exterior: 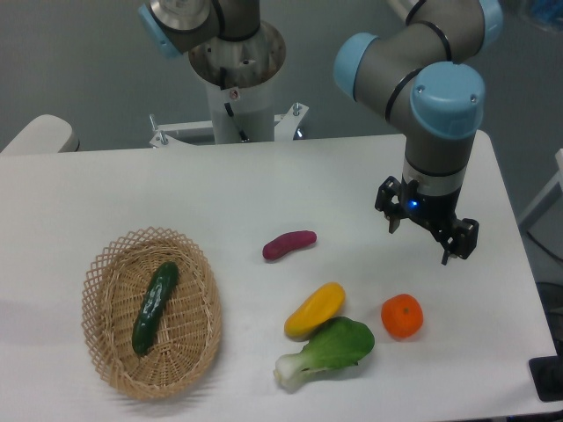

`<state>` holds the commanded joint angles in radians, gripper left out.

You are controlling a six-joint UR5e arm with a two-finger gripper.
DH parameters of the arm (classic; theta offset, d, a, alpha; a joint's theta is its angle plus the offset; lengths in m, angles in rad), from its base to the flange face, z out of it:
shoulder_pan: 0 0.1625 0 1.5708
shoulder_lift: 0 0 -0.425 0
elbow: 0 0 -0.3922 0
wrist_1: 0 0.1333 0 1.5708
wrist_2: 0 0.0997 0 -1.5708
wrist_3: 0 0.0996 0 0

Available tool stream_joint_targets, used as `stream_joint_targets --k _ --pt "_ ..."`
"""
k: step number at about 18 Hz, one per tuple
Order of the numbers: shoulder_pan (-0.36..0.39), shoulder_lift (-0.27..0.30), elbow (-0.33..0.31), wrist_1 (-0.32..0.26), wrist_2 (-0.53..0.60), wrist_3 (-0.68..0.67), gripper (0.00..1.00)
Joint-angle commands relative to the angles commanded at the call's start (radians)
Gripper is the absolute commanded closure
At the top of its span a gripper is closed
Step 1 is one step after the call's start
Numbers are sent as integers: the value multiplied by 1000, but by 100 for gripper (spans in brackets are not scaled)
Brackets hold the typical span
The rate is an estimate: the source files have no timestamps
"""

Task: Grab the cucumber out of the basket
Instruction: 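Move the gripper from its start pose toward the wicker basket, then lower the open gripper over the green cucumber in the basket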

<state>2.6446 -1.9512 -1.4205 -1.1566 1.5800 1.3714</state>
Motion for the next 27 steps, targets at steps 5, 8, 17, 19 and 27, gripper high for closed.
stream_joint_targets --k 5,8,17,19,27 --pt "-1 9 -12 -2 0 -18 0" --pt "-11 11 -23 -2 2 -50 0" --pt "-120 28 -64 -2 15 -286 0" --pt "-159 43 -86 -2 18 -368 0" --pt "-362 35 -121 8 17 -886 0"
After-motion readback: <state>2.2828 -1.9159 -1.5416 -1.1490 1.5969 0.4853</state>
